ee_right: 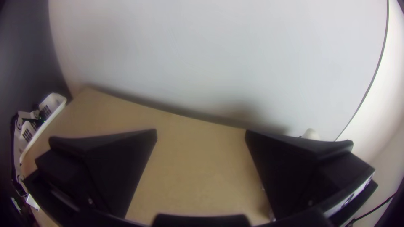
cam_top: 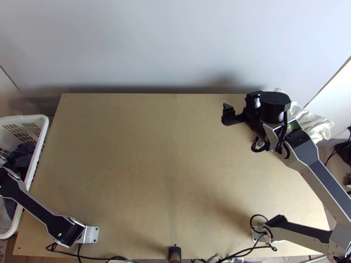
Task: Fold the t-shirt
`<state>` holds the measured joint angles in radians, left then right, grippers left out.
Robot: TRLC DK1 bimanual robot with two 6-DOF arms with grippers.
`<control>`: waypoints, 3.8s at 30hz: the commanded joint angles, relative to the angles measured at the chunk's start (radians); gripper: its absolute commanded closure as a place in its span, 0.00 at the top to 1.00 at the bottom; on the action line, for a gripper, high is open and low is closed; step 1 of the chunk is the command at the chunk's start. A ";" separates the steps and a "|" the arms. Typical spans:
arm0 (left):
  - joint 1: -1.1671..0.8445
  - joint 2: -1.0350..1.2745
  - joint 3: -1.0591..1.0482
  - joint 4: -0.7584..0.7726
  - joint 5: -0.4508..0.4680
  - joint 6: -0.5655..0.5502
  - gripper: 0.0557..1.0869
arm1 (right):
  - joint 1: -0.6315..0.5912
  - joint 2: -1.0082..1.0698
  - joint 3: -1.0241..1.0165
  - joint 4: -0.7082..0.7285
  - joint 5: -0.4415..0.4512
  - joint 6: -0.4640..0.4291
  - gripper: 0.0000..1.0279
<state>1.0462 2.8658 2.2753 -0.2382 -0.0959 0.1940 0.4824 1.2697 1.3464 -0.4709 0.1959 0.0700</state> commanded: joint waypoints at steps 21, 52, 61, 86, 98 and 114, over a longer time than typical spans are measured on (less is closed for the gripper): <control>-0.109 -0.648 -0.008 -0.615 0.381 -0.130 0.04 | 0.002 -0.058 -0.027 0.034 0.000 -0.001 0.95; -0.189 -0.981 -0.094 -0.865 0.496 -0.082 0.04 | 0.010 -0.141 -0.049 0.069 0.000 -0.010 0.95; -0.390 -1.089 -0.208 -0.891 0.498 -0.061 0.04 | 0.001 -0.194 -0.122 0.103 0.002 -0.021 0.95; -1.206 -1.498 -1.047 -0.612 0.377 -0.191 0.04 | -0.021 -0.329 -0.288 0.143 0.000 -0.036 0.95; -1.454 -1.453 -1.088 -0.348 0.372 -0.423 0.04 | -0.036 -0.451 -0.451 0.130 0.000 -0.022 0.95; -1.717 -1.269 -1.053 0.131 0.418 -0.780 0.04 | -0.057 -0.563 -0.641 0.130 0.000 0.005 0.95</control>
<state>-0.5629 1.5257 1.2037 -0.3222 0.3038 -0.4416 0.4324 0.7567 0.7898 -0.3405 0.1955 0.0639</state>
